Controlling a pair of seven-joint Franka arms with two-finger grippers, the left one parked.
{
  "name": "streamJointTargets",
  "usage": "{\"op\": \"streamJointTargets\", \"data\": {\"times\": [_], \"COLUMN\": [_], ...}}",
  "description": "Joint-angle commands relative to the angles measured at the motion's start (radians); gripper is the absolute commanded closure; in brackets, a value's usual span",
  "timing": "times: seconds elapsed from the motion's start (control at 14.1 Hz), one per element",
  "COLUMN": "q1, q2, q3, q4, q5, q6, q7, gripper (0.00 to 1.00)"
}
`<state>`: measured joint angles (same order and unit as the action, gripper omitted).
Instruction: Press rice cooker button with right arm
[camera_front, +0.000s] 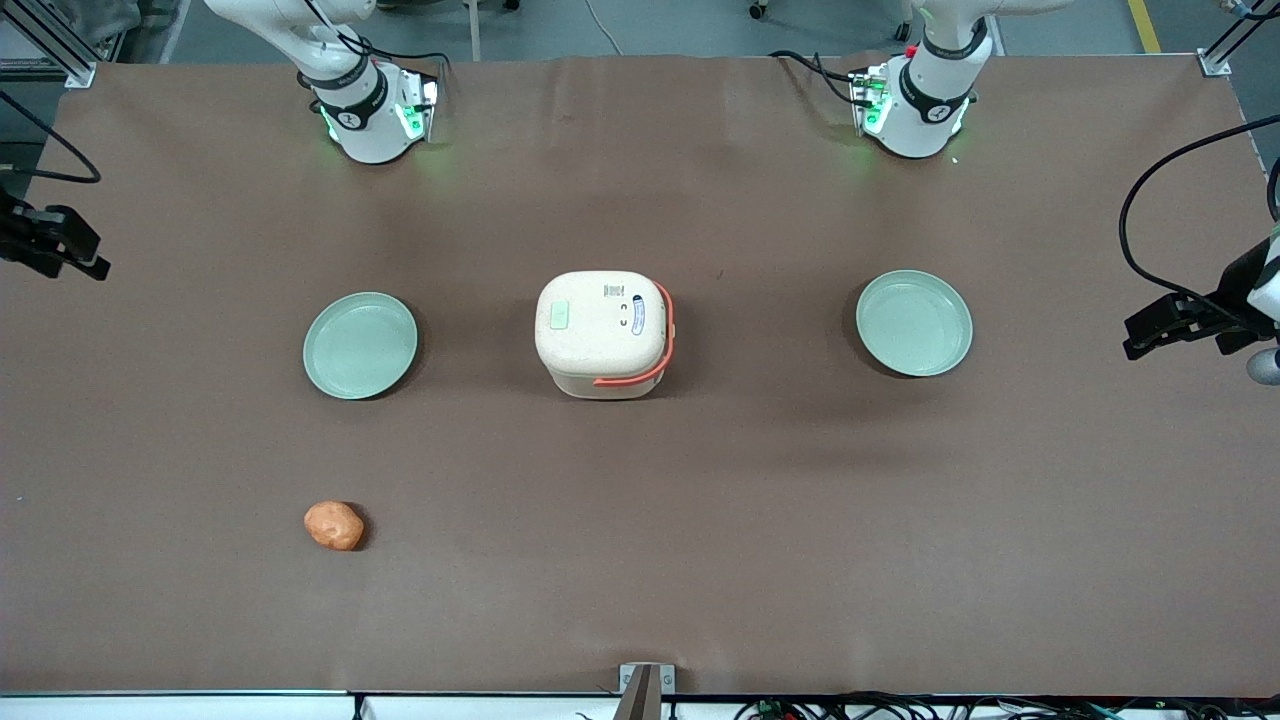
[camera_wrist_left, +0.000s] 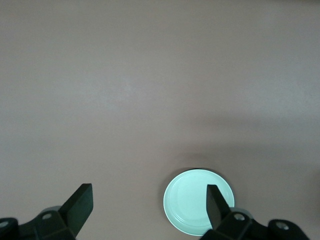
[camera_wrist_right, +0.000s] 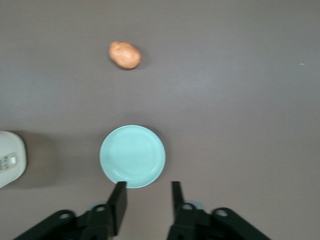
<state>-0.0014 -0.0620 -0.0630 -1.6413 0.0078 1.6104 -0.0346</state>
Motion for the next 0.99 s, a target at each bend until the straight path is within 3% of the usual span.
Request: {"op": "streamJointTargets", "data": {"times": [0.0,0.42,0.92], "q1": [0.081,0.325,0.587], "q2": [0.022,0.138,0.251], "q3": [0.003,0.003,0.003], "q4": [-0.018,-0.021,-0.021], "q5": [0.058,0.064,0.064], "q6": [0.012,0.097,0.180], "q7": [0.086,0.217,0.522], "gripper": [0.99,0.99,0.99]}}
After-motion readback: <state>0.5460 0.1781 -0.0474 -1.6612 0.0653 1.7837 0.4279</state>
